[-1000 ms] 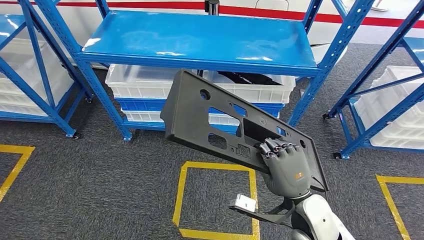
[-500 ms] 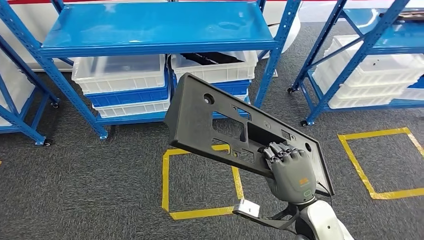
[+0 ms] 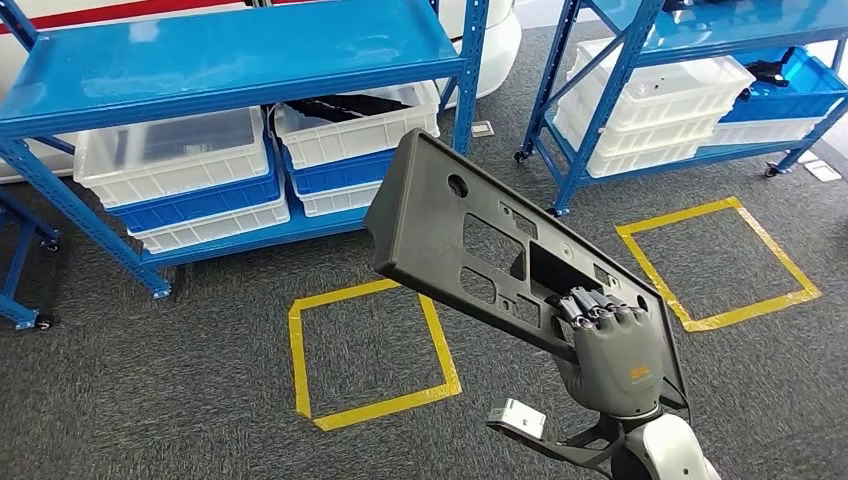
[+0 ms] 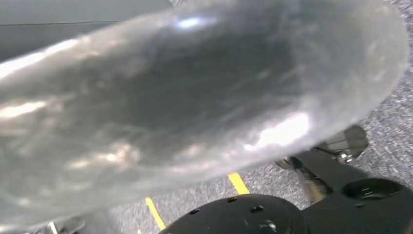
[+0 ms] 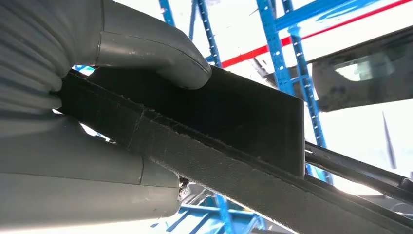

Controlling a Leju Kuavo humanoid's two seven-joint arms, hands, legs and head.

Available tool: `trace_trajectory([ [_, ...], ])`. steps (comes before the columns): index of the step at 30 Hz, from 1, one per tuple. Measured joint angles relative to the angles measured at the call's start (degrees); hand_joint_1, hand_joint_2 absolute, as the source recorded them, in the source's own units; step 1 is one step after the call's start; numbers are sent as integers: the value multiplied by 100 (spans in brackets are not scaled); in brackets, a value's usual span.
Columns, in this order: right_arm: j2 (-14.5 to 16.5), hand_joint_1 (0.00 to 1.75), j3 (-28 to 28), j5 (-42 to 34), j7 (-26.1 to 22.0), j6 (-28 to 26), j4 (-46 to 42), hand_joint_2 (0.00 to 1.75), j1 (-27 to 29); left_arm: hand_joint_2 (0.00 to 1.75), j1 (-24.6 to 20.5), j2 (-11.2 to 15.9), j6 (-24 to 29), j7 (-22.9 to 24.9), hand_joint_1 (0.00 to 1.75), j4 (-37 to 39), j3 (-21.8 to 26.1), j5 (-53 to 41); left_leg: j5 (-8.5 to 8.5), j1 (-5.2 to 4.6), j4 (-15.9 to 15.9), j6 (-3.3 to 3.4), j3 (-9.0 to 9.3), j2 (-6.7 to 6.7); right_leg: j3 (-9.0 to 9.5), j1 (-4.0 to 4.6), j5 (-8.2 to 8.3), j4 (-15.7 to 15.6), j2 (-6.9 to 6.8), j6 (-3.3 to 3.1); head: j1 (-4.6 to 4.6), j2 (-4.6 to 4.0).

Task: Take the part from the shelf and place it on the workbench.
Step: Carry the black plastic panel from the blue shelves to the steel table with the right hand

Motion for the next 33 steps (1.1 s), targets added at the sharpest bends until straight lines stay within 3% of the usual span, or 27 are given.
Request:
trace_trajectory([
  [1,-6,175,-23,2,1,-5,-29,175,10,0,-2,1,-1,-3,0,0,0,0,-35,-14,-100,16,43,-59,-50,-11,35,14,47,52,2,0],
  [2,-14,175,-45,4,3,-9,-57,175,15,0,-4,1,-1,-7,0,0,0,1,-10,-34,-123,39,34,-33,-82,-21,78,15,100,114,3,0],
  [4,-33,175,-77,8,8,-9,-105,175,30,0,-20,-10,-3,-10,0,0,-1,2,70,-40,-158,127,-23,116,-163,-28,85,38,128,195,4,0],
  [6,-55,175,-116,6,13,-6,-133,175,23,0,-31,-15,-4,-11,0,0,1,3,179,-25,-201,232,-128,276,-367,-6,-197,383,-72,173,43,0],
  [8,-66,175,-154,4,14,-4,-143,175,15,0,-36,-9,-4,-12,0,0,3,5,282,-42,-200,278,-264,425,-636,-7,-637,1108,-277,140,80,0],
  [9,-67,175,-165,4,15,-4,-144,175,16,0,-36,-8,-4,-12,0,0,3,6,332,-48,-199,276,-336,500,-715,-14,-764,1453,-309,166,80,0],
  [10,-67,175,-174,3,15,-3,-144,175,20,0,-38,-8,-4,-12,0,0,3,7,382,-51,-197,272,-404,577,-714,-22,-775,1649,-322,219,80,0],
  [11,-68,175,-181,2,16,-2,-145,175,22,0,-41,-8,-4,-13,0,0,3,8,431,-51,-196,263,-468,649,-611,-31,-682,1643,-336,290,83,0],
  [12,-68,175,-190,1,16,-1,-145,175,21,0,-44,-10,-4,-13,0,0,3,11,480,-51,-195,250,-529,716,-403,-39,-539,1441,-369,358,84,0],
  [13,-69,175,-201,-1,16,1,-149,175,20,0,-49,-12,-4,-14,0,-1,5,14,527,-53,-194,231,-575,773,-98,-41,-418,1057,-456,395,86,0],
  [14,-72,175,-210,-2,16,3,-158,175,11,0,-51,-15,-4,-17,0,-1,8,16,573,-60,-192,203,-611,819,259,-20,-385,566,-570,384,88,0],
  [15,-75,175,-219,-3,16,5,-170,175,4,0,-53,-18,-4,-19,0,-2,14,19,620,-68,-197,169,-628,866,540,11,-403,160,-664,328,80,0],
  [16,-80,175,-227,-5,16,6,-182,175,-4,0,-54,-20,-4,-22,0,-2,23,20,670,-72,-208,135,-631,913,706,47,-440,-130,-723,254,79,0],
  [18,-91,175,-244,-13,16,7,-198,175,-8,0,-55,-26,-4,-25,0,-2,45,24,776,-70,-253,60,-632,1012,688,97,-421,-283,-666,101,72,0],
  [19,-95,175,-252,-17,16,7,-202,175,-6,0,-55,-25,-4,-25,0,-2,53,26,764,-58,-252,23,-651,992,627,75,-362,-293,-620,38,74,0],
  [20,-96,175,-259,-19,16,9,-204,175,-9,0,-51,-22,-3,-26,0,-2,57,28,647,-47,-189,-9,-685,900,580,49,-297,-298,-573,-32,68,0],
  [22,-90,175,-264,-26,16,25,-206,175,-23,0,-31,-20,-3,-27,0,-2,61,37,94,-29,289,-44,-807,582,472,1,-157,-300,-485,-140,46,0],
  [24,-76,175,-267,-37,10,54,-206,175,-35,0,-14,-21,-4,-27,0,-1,65,48,-410,-29,1039,-54,-930,386,325,18,-41,-287,-378,-183,28,0],
  [25,-68,175,-267,-42,3,69,-206,175,-37,0,-13,-20,-4,-28,0,-1,67,51,-471,-30,1294,-58,-931,358,244,26,10,-276,-314,-183,25,0],
  [26,-62,175,-269,-46,-8,83,-205,175,-39,0,-14,-18,-8,-36,0,-1,69,55,-390,-28,1347,-58,-844,348,162,28,55,-259,-249,-173,25,0],
  [28,-50,175,-282,-60,-36,99,-206,175,-42,0,-16,-14,-19,-86,0,-2,76,64,-78,-11,887,-51,-411,270,4,20,133,-190,-119,-135,23,0],
  [30,-39,175,-309,-70,-61,100,-208,175,-49,0,-14,-14,-28,-160,0,-2,86,70,-40,19,164,-45,82,0,-146,27,189,-81,-7,-77,27,0],
  [32,-34,175,-339,-75,-75,99,-220,175,-60,0,-15,-18,-28,-205,0,-2,96,74,-165,4,-167,-28,256,-142,-251,38,256,-17,96,15,34,0],
  [33,-34,175,-351,-76,-81,99,-228,175,-64,0,-15,-21,-25,-214,0,-2,99,75,-157,-16,-190,3,235,-87,-282,34,299,-17,155,66,35,0],
])
